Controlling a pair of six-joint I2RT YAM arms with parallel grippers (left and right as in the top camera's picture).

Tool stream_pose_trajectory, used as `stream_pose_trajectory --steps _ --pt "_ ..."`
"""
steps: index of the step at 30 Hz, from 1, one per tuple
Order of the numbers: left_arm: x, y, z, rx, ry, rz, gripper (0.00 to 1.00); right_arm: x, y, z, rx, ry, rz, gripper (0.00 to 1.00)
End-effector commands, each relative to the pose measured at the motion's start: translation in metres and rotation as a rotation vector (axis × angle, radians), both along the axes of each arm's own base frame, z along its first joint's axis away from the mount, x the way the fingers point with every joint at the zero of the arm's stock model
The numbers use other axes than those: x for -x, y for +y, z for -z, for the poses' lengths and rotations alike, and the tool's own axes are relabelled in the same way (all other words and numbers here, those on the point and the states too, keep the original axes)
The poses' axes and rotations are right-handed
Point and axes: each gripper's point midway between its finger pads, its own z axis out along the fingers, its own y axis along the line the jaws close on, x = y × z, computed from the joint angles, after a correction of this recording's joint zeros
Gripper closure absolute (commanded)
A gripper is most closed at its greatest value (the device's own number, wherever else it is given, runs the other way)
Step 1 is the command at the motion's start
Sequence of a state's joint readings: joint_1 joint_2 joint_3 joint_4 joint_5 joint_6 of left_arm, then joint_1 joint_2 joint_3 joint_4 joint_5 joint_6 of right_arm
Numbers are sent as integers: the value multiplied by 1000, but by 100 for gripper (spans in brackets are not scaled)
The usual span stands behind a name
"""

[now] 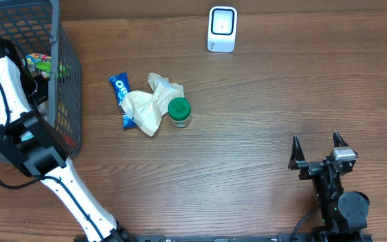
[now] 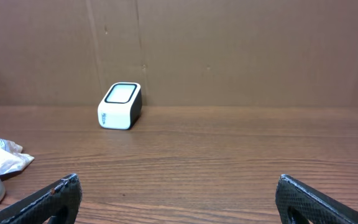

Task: Scan the item barcode
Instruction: 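Grasp the red-topped spaghetti pack with the left gripper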

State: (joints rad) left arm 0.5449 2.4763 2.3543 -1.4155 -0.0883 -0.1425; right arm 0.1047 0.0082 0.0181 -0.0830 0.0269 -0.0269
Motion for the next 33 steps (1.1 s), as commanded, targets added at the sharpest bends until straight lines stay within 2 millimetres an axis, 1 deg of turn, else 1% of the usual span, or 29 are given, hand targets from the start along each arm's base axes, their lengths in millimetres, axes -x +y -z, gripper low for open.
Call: stream_pose_trajectory --steps 1,4,9,13,15,18,20,22,24,27,28,29,33 --pt "-4 -1 13 17 2 25 14 0 -1 3 7 0 6 0" --pt "-12 -3 13 34 -39 27 9 0 -1 3 7 0 7 0" --pt "-19 -2 13 27 -68 29 9 0 -1 3 7 0 7 0" --pt "-21 -1 18 25 -71 30 9 0 -1 3 7 0 7 0" --pt "-19 -2 22 30 -63 29 10 0 -1 3 7 0 7 0" --pt "-14 -5 30 42 -43 29 16 0 -1 3 7 0 7 0" --pt "-9 -8 35 52 -24 28 23 0 -1 3 7 0 6 0" --pt "-6 -9 38 58 -12 28 33 0 -1 3 7 0 6 0" --pt "-4 -10 38 62 -4 28 50 0 -1 3 7 0 6 0" --pt "-2 -12 38 69 7 27 83 0 -1 3 7 0 7 0" --pt "0 -12 38 71 12 28 91 0 -1 3 7 0 7 0" --pt "1 -12 38 71 17 27 96 0 -1 3 7 0 6 0" --pt "5 -13 38 76 32 26 96 0 -1 3 7 0 7 0"
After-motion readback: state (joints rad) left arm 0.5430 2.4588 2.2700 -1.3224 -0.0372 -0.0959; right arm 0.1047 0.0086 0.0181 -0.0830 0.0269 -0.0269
